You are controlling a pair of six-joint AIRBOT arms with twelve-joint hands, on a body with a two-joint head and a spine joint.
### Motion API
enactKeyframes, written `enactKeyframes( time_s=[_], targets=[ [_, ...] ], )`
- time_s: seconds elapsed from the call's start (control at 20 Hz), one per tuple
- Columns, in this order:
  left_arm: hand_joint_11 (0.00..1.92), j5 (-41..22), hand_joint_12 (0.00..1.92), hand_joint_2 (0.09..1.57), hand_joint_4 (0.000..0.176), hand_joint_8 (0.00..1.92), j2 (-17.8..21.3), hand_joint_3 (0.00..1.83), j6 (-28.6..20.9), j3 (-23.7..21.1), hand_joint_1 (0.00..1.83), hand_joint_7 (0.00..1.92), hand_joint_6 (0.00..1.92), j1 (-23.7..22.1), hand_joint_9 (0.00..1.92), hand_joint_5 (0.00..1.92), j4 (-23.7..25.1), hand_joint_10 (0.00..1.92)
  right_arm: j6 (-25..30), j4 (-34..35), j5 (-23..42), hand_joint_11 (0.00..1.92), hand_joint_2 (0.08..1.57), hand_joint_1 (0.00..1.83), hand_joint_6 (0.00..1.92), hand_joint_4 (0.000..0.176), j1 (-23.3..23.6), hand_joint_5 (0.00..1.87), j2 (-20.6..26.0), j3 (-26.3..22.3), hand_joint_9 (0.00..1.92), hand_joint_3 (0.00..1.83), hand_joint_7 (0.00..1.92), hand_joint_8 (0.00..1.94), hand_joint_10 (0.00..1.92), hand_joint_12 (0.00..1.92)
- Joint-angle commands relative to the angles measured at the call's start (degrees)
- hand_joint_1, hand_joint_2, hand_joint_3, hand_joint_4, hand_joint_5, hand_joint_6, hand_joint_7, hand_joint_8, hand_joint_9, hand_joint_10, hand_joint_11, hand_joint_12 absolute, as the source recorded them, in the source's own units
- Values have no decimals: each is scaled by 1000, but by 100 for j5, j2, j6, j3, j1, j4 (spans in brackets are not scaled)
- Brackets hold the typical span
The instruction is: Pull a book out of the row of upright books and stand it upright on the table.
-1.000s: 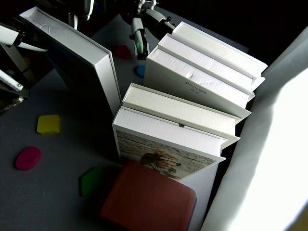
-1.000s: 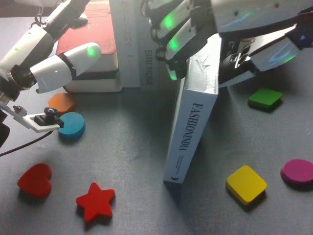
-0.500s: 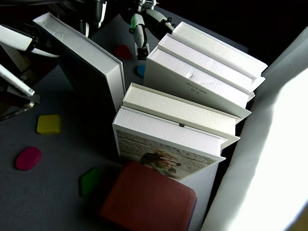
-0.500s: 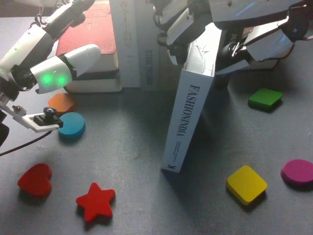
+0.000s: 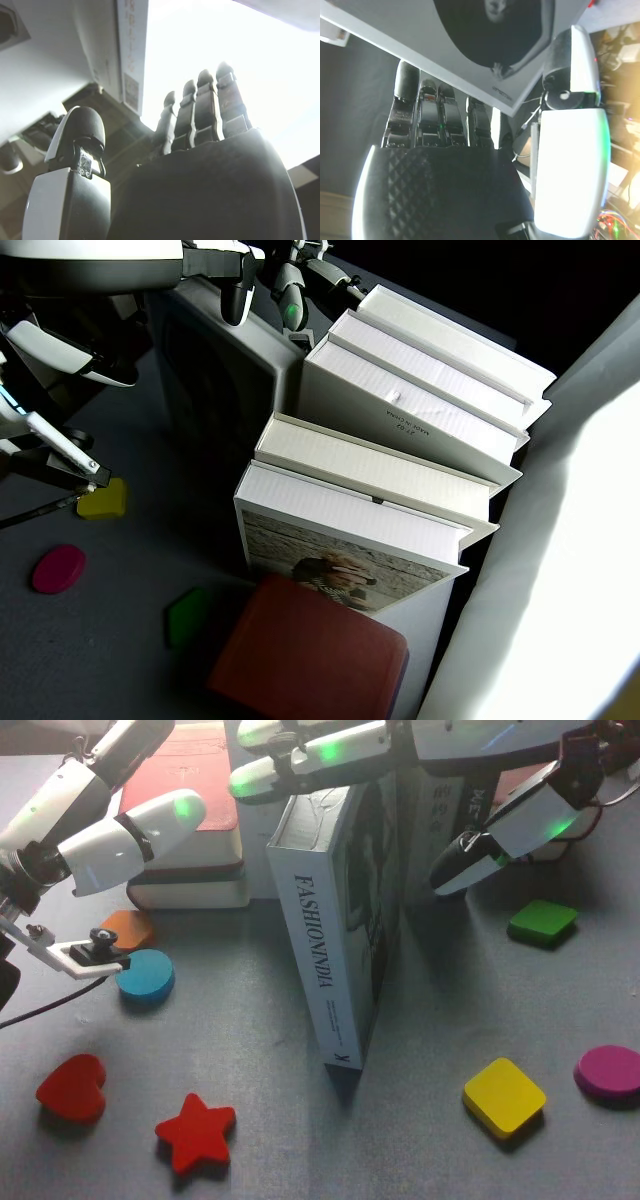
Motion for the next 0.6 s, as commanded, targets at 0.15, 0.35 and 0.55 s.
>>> enactKeyframes(
  time_s=[0.15, 0.35, 0.55],
  targets=[
    [0, -616, 0, 1335, 36, 0, -39, 0, -35, 81, 413, 0, 15, -72, 0, 47, -100, 0, -134, 630, -21, 0, 1038, 797, 0, 94, -44, 0, -24, 98, 0, 0, 0, 0, 0, 554],
    [54, -647, 28, 1329, 70, 0, -40, 0, -33, 88, 452, 0, 24, -24, 0, 107, -158, 0, -509, 1344, 98, 0, 975, 583, 0, 0, -73, 0, 208, 78, 0, 0, 0, 0, 0, 66],
    [3, -722, 94, 1318, 95, 0, -6, 1, -36, 23, 427, 0, 2, 0, 0, 115, -192, 0, -1269, 2499, 98, 0, 1016, 289, 0, 95, -70, 0, 655, -40, 0, 0, 0, 0, 0, 0]
  ],
)
